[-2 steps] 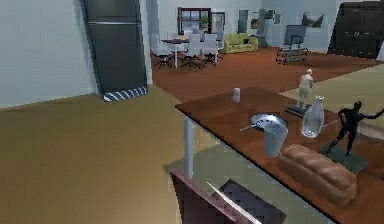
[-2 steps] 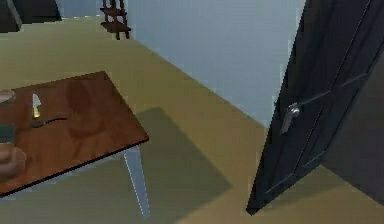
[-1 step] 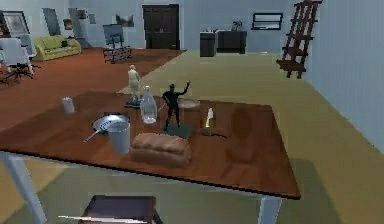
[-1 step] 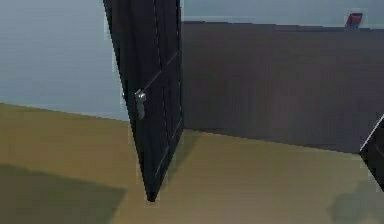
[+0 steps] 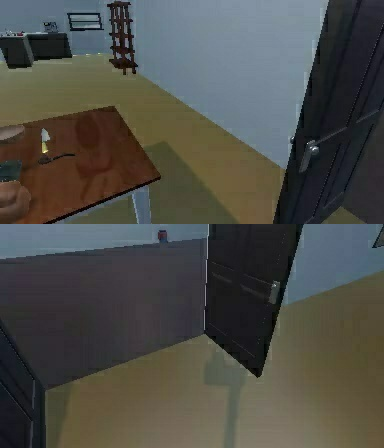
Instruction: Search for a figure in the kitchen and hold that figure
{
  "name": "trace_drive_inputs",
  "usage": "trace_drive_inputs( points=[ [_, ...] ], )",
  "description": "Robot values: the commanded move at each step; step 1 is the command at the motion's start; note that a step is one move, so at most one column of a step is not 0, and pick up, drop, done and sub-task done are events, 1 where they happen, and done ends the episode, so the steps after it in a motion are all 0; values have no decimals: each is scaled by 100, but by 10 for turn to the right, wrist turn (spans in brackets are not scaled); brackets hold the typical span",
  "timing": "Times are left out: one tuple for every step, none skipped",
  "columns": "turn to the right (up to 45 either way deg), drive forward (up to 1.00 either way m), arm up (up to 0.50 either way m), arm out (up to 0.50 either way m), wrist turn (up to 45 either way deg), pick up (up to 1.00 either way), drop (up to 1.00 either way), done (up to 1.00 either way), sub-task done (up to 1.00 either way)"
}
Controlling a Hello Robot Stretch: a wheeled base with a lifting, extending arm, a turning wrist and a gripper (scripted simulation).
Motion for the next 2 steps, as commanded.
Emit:
trace_drive_inputs(
  points=[
    [60,0,0,0,0,0,0,0,0],
    [0,85,0,0,0,0,0,0,0]
  ],
)
